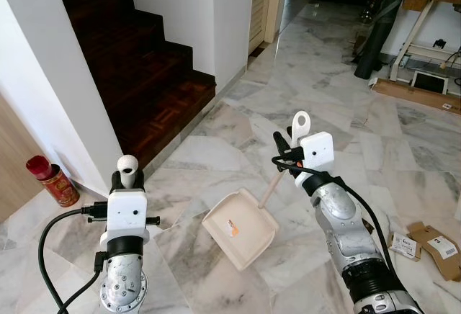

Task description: Sweep floor

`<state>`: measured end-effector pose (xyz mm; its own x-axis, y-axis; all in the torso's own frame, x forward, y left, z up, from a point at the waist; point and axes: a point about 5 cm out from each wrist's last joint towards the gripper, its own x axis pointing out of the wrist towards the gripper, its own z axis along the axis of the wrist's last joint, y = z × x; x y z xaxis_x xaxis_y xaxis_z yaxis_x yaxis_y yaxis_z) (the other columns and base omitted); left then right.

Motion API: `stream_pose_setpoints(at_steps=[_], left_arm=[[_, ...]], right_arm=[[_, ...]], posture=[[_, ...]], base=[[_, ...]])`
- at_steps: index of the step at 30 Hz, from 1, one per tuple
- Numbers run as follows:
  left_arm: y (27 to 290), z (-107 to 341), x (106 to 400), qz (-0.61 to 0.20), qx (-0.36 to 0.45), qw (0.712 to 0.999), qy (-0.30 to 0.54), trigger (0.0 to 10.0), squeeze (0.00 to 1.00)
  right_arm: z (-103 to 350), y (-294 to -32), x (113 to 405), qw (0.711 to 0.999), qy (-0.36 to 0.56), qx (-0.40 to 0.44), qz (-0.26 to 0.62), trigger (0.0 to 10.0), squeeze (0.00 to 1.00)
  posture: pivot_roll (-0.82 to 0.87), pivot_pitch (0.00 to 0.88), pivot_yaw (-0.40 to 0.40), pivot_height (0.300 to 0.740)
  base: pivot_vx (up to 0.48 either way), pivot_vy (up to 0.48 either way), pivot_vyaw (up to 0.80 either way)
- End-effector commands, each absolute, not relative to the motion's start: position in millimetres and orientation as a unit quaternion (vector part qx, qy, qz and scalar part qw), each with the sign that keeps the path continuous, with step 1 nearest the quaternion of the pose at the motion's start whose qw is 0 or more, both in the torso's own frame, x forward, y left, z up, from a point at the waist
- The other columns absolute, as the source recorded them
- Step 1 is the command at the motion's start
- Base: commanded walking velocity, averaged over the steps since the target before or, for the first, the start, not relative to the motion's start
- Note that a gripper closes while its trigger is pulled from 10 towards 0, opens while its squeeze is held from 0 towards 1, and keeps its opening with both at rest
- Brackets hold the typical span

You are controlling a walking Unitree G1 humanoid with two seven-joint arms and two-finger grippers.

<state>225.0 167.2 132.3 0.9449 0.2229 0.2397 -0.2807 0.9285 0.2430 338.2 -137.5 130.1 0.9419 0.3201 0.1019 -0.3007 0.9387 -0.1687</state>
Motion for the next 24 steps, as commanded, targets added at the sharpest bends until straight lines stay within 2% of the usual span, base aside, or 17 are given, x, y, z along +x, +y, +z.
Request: stream_pose_setpoints(at_steps=[1, 7, 24], left_arm=[[167.1, 144.0, 226.3, 0.13, 0.14, 0.973, -0.129, 10.0, 0.0], [167.3, 144.9, 226.7, 0.131, 0.139, 0.973, -0.131, 10.0, 0.0], [167.7, 145.3, 226.6, 0.129, 0.139, 0.973, -0.129, 10.0, 0.0]], right_arm=[[148.6, -135.5, 339.8, 0.979, -0.107, -0.077, 0.156, 10.0, 0.0], [149.0, -133.8, 339.3, 0.979, -0.108, -0.074, 0.157, 10.0, 0.0], [148.1, -134.2, 339.2, 0.98, -0.103, -0.072, 0.153, 10.0, 0.0]], posture=[[-0.2, 0.011, -0.003, 0.74], [-0.2, 0.024, -0.005, 0.74], [-0.2, 0.044, -0.001, 0.74]], base=[[0.0, 0.0, 0.0], [0.129, 0.0, 0.0], [0.338, 0.0, 0.0]])
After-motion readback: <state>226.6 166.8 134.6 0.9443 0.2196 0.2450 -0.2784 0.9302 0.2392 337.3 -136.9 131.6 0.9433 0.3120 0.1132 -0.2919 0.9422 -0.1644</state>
